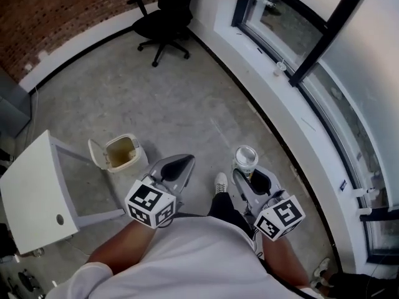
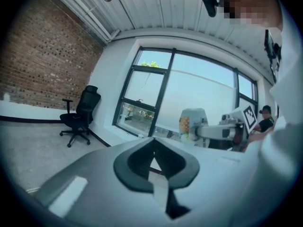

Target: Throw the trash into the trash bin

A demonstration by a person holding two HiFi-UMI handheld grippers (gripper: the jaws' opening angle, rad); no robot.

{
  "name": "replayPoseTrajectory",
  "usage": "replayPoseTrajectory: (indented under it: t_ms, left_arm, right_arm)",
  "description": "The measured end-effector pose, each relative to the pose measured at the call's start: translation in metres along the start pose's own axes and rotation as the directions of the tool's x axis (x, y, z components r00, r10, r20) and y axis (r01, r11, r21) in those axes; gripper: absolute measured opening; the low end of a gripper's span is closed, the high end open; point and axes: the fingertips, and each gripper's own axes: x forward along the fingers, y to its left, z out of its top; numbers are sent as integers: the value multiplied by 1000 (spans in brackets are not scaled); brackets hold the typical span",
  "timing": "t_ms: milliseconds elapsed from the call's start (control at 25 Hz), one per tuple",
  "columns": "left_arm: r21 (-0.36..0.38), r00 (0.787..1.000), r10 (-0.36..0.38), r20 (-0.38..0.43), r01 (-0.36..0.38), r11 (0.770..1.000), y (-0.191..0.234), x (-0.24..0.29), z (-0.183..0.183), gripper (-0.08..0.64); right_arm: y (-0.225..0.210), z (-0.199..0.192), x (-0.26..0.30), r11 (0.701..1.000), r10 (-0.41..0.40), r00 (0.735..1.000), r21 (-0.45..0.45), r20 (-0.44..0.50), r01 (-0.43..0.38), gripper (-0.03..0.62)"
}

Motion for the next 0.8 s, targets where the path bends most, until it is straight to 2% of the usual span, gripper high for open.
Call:
replayPoseTrajectory:
  t_ms: [240, 600, 800]
  left_arm:
    - [9, 992, 125, 36, -125, 992, 32, 54, 24, 9]
    - [36, 977, 203, 63, -206, 978, 42, 159, 60, 8]
    - [20, 961, 275, 16, -276, 961, 65, 187, 53, 8]
  right_arm:
    - [-61, 18, 50, 992, 127, 992, -20, -5, -127, 109]
    - [-153, 46, 98, 959, 277, 960, -48, -46, -279, 107]
    - [-187, 35, 125, 945, 328, 942, 6, -66, -328, 109]
